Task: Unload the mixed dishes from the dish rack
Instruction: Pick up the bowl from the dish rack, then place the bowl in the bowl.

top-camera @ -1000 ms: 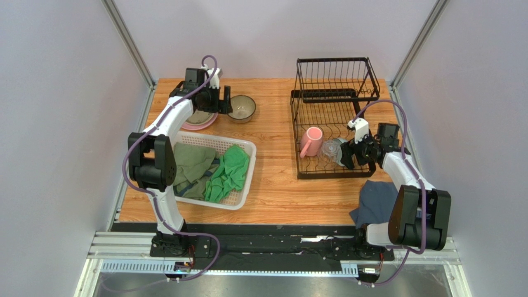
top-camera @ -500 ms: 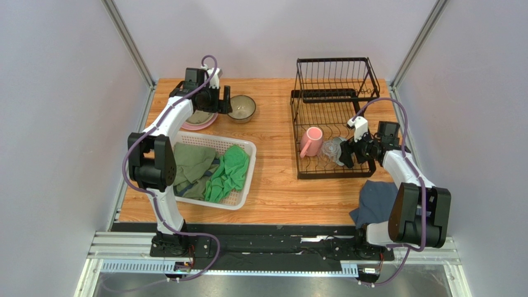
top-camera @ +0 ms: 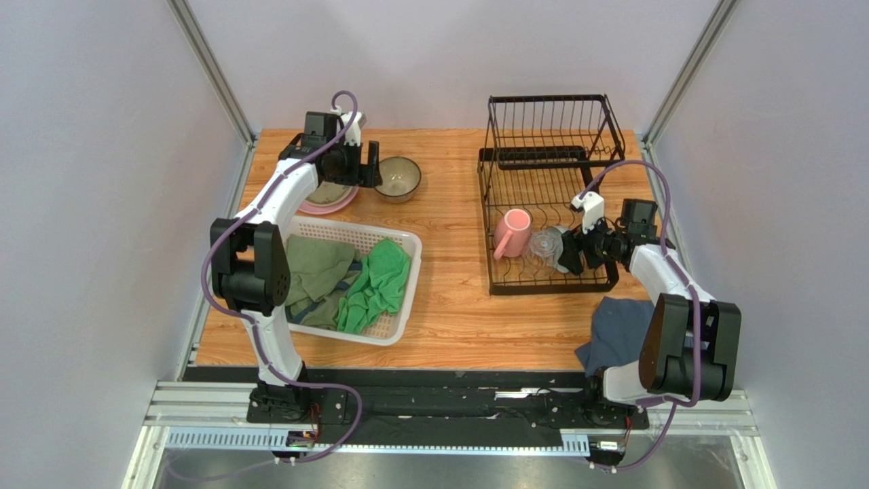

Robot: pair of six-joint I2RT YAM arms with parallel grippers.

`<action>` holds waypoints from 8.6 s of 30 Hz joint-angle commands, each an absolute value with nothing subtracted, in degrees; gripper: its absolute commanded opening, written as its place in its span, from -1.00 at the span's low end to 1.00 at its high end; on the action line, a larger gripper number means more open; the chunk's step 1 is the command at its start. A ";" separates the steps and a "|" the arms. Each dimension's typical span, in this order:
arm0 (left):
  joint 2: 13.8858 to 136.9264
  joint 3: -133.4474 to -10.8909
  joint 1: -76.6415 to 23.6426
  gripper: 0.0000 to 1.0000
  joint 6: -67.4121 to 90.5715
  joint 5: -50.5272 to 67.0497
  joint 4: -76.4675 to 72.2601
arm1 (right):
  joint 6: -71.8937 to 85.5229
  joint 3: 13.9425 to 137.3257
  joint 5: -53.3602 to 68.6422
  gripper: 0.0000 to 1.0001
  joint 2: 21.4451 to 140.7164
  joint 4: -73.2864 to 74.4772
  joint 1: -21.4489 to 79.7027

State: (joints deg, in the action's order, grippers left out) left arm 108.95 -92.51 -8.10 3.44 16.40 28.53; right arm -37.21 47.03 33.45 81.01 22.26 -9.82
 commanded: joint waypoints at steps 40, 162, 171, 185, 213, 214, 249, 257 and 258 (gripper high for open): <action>99.58 -90.70 -7.91 0.74 -2.46 27.06 25.84 | -34.98 56.60 24.26 -1.00 65.13 30.75 -10.11; 107.91 -106.24 -20.57 -1.00 -12.92 6.68 32.24 | -19.25 59.59 31.82 0.98 53.35 35.68 14.24; 126.73 -129.10 -15.91 -1.00 -13.45 6.42 43.15 | -20.48 57.92 29.62 0.98 51.33 36.74 14.24; 135.61 -133.77 -15.03 -1.00 -15.29 3.52 43.59 | -21.45 56.52 29.18 0.97 49.40 37.88 14.15; 137.55 -134.30 -14.15 -0.44 -15.64 2.90 43.59 | -21.09 55.28 29.18 0.96 49.04 38.06 14.24; 137.55 -134.30 -14.15 -0.44 -15.64 2.81 43.68 | -21.01 55.20 29.27 0.96 49.04 38.06 14.24; 139.57 -134.38 -14.15 0.15 -18.10 -2.81 39.20 | -20.39 52.47 30.32 0.94 50.27 36.39 14.24; 139.75 -134.56 -14.15 0.34 -18.55 -3.34 37.79 | -20.39 52.12 30.41 0.93 51.06 36.39 14.24; 139.92 -134.73 -14.15 0.38 -18.89 -3.43 37.71 | -20.39 52.21 30.41 0.93 50.98 36.39 14.24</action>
